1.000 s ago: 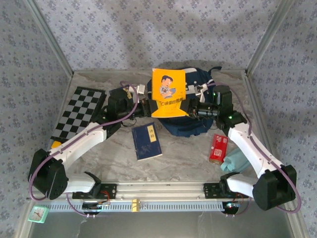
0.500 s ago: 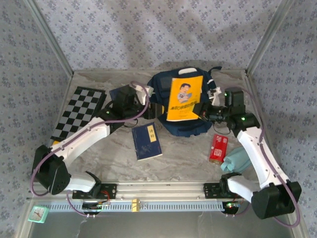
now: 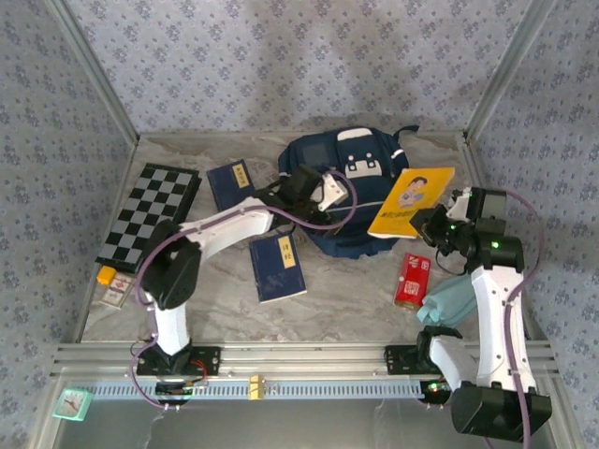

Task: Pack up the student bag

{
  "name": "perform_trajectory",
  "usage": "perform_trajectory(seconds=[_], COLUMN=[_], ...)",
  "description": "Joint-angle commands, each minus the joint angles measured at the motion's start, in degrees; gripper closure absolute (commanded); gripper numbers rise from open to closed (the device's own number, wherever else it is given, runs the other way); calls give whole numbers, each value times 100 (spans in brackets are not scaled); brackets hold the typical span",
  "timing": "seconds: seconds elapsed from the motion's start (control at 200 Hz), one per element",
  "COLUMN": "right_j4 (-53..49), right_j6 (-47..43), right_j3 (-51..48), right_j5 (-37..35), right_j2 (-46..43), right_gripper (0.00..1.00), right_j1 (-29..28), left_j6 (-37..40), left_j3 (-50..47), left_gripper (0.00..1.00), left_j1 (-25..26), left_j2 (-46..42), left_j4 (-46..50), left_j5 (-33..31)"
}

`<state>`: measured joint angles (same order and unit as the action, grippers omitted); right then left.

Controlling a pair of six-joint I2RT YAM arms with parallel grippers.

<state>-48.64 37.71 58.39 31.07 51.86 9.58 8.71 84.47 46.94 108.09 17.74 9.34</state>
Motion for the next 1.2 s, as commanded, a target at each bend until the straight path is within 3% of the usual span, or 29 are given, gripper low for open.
perform_trajectory(seconds=[0.0,0.365,0.555,0.655,0.95,1.199], right_j4=[-130,95,259,275,103,-323], right_j6=[-345,-242,-229,-228,-218,-320], right_j3=[3,-212,-245,-275,-283,-56], right_j5=[217,792,821,839,845,713], right_j2=[-112,-84,-73,-89,-155,-194], right_gripper=[100,100,100,100,100,100], right_j1=[273,685,706,710,720,755], left_j6=[764,1235,1221,1133,934,272], left_j3=[564,2319,3177,3498,3410,2762], left_gripper=[32,19,19,33,99,100], left_j1=[124,230,229,222,211,211], left_j2=[395,2027,2764,3001,2602,1419], left_j4=[316,1444,1744,1906,1878,1588], left_j5=[-198,-432,-670,-741,-816,-854])
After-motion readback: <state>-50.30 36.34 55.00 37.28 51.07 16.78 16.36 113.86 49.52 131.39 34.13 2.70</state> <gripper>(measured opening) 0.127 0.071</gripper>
